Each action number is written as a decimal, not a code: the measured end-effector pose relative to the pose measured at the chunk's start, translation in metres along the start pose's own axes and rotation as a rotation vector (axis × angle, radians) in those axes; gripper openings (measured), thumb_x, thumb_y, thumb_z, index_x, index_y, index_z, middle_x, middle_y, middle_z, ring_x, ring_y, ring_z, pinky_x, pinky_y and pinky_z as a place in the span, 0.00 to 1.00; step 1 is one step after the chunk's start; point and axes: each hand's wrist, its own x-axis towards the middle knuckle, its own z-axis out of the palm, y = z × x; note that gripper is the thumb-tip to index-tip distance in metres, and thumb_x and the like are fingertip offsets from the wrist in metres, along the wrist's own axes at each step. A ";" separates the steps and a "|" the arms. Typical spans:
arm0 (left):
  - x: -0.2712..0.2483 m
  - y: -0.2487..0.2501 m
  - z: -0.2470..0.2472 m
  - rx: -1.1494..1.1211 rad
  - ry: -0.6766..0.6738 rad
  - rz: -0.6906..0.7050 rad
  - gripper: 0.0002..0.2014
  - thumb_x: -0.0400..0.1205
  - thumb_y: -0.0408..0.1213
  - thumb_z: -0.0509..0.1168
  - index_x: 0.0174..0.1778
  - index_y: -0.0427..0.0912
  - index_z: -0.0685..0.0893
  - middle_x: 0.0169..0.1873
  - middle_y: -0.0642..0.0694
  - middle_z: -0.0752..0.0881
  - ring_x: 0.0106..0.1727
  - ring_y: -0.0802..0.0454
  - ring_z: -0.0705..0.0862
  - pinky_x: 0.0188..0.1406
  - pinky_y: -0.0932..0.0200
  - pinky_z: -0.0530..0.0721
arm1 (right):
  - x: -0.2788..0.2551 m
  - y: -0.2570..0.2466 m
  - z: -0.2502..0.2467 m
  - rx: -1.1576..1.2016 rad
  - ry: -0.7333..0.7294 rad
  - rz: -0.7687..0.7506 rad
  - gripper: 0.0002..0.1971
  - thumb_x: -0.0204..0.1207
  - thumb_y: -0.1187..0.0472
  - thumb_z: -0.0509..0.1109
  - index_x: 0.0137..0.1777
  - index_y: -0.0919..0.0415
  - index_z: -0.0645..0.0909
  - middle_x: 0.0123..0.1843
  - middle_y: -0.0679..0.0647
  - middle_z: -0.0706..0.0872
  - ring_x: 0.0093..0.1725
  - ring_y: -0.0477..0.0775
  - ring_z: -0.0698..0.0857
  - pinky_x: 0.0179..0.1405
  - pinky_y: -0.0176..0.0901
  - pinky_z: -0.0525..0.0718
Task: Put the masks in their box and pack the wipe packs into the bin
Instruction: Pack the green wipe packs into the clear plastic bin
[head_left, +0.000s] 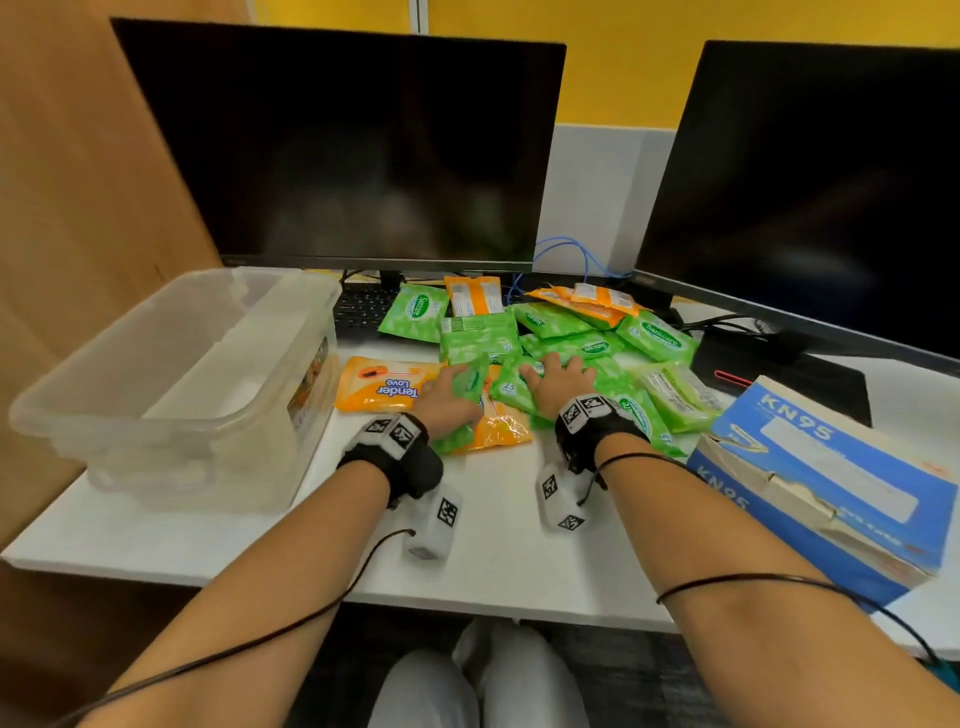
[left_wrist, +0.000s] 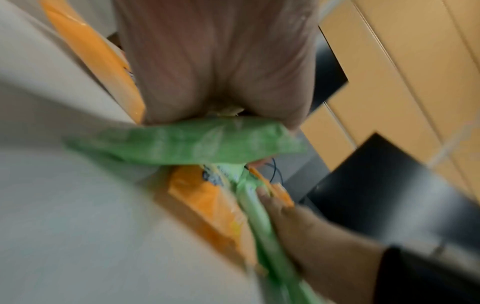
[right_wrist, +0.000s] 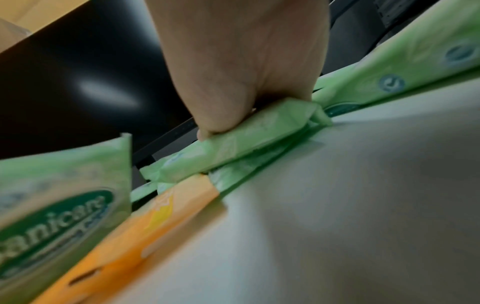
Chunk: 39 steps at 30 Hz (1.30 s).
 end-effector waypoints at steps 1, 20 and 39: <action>-0.007 0.002 -0.004 -0.233 -0.006 -0.011 0.41 0.67 0.28 0.65 0.78 0.52 0.62 0.68 0.46 0.69 0.67 0.41 0.73 0.59 0.48 0.79 | -0.009 -0.002 -0.008 0.034 -0.003 0.024 0.42 0.70 0.30 0.32 0.77 0.49 0.65 0.76 0.64 0.66 0.72 0.72 0.66 0.65 0.63 0.70; -0.110 0.031 -0.133 0.143 0.665 0.351 0.18 0.82 0.53 0.63 0.51 0.39 0.83 0.47 0.44 0.87 0.49 0.46 0.84 0.51 0.49 0.82 | -0.069 -0.048 -0.088 0.159 -0.054 -0.104 0.24 0.76 0.44 0.71 0.36 0.66 0.73 0.35 0.54 0.76 0.34 0.54 0.79 0.30 0.39 0.70; -0.180 -0.027 -0.156 0.543 -0.050 0.432 0.05 0.77 0.51 0.71 0.41 0.60 0.80 0.40 0.60 0.85 0.43 0.67 0.82 0.41 0.68 0.77 | -0.137 -0.113 -0.113 1.165 -0.025 -0.535 0.19 0.79 0.57 0.71 0.64 0.70 0.76 0.61 0.67 0.85 0.54 0.61 0.88 0.52 0.56 0.87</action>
